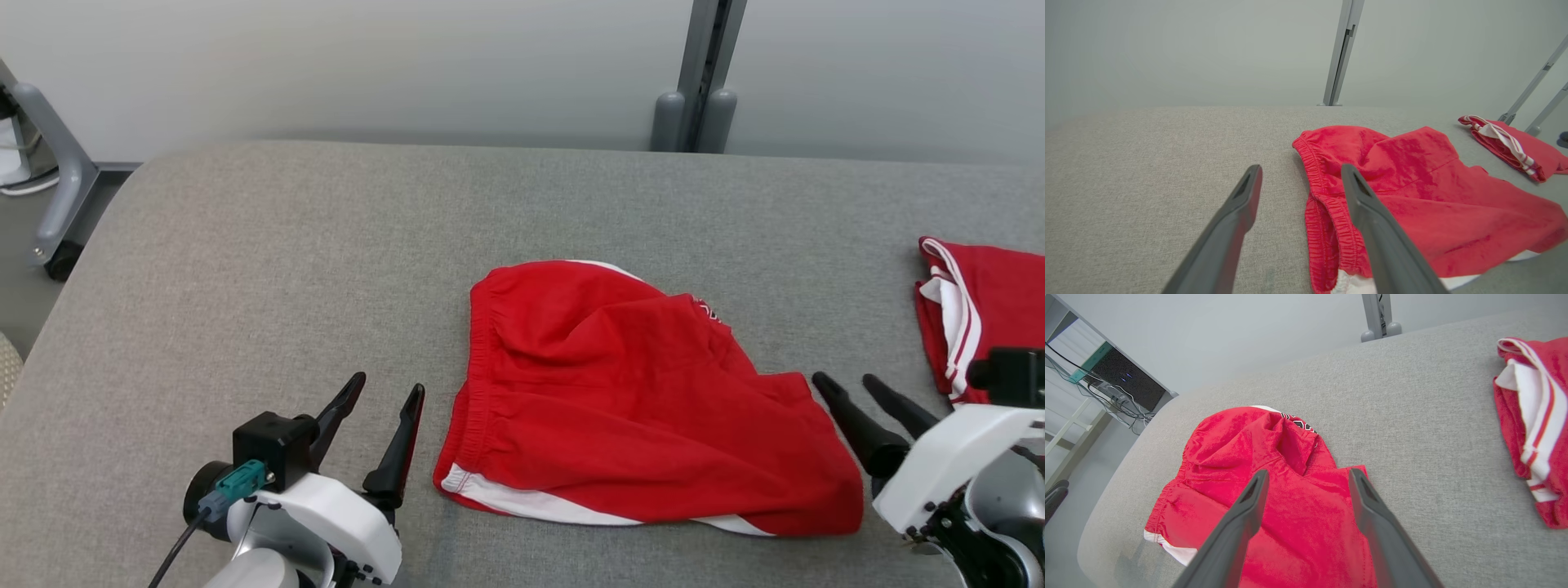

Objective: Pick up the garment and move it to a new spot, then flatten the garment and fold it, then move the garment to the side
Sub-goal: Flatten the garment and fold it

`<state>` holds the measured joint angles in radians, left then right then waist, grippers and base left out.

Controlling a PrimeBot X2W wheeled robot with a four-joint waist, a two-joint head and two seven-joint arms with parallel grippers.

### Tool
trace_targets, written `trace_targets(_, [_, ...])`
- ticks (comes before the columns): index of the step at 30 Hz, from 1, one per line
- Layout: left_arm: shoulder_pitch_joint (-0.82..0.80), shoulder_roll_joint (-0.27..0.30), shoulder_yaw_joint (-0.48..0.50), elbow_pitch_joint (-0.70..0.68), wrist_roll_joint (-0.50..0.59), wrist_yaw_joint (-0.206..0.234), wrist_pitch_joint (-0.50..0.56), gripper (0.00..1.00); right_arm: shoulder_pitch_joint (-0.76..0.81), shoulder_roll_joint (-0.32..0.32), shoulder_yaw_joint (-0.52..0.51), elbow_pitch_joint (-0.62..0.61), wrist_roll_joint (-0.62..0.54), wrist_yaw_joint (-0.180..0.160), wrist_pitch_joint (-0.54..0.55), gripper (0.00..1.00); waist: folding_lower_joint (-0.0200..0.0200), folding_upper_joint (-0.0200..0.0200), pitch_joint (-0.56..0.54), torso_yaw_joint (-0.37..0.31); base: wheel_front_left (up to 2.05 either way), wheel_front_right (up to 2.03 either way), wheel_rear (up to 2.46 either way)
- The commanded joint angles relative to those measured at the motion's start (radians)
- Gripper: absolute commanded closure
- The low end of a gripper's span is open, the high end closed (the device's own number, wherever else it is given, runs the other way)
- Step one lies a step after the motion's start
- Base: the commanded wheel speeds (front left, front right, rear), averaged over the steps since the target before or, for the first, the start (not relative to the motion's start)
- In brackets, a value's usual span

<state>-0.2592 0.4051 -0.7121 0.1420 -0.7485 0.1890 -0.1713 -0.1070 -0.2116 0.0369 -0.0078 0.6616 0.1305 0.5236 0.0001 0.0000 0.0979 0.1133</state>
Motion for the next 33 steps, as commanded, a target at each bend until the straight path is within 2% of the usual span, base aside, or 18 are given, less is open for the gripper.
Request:
trace_targets(1, [0.003,0.012,0.004,0.0,-0.004,0.006,0.002,0.0,0.024,-0.008,-0.015,-0.021,-0.007,0.001,-0.046,0.0,-0.0001,0.0,-0.018,-0.007,0.0,0.0,0.0])
trace_targets(5, [0.017,0.016,0.008,-0.007,-0.009,0.016,0.001,0.0,0.059,-0.008,-0.03,-0.066,-0.017,0.001,-0.119,0.0,-0.0001,0.0,-0.039,-0.02,0.0,0.0,0.0])
trace_targets(13, [0.051,0.04,0.017,-0.029,-0.019,0.033,-0.003,0.0,0.163,0.045,-0.103,-0.158,-0.083,0.001,-0.365,0.0,-0.0001,0.0,-0.074,-0.068,0.0,0.0,0.0])
trace_targets(17, [0.058,0.042,0.01,-0.042,-0.019,0.034,0.002,0.0,0.222,0.086,-0.141,-0.145,-0.111,0.001,-0.476,0.0,-0.0001,0.0,-0.072,-0.083,0.0,0.0,0.0])
trace_targets(20, [0.067,0.045,0.012,-0.05,-0.02,0.04,-0.005,0.0,0.261,0.11,-0.13,-0.121,-0.122,0.001,-0.541,0.0,-0.0001,0.0,-0.068,-0.097,0.0,0.0,0.0])
trace_targets(28, [0.071,0.048,0.009,-0.058,-0.018,0.034,-0.012,0.0,0.255,0.098,-0.094,-0.095,-0.19,0.001,-0.576,0.0,-0.0001,0.0,-0.061,-0.109,0.0,0.0,0.0])
trace_targets(33, [0.032,0.052,-0.045,-0.029,-0.027,0.002,0.096,0.0,0.241,0.1,-0.08,-0.087,-0.19,0.001,-0.566,0.0,-0.0001,0.0,-0.057,-0.11,0.0,0.0,0.0])
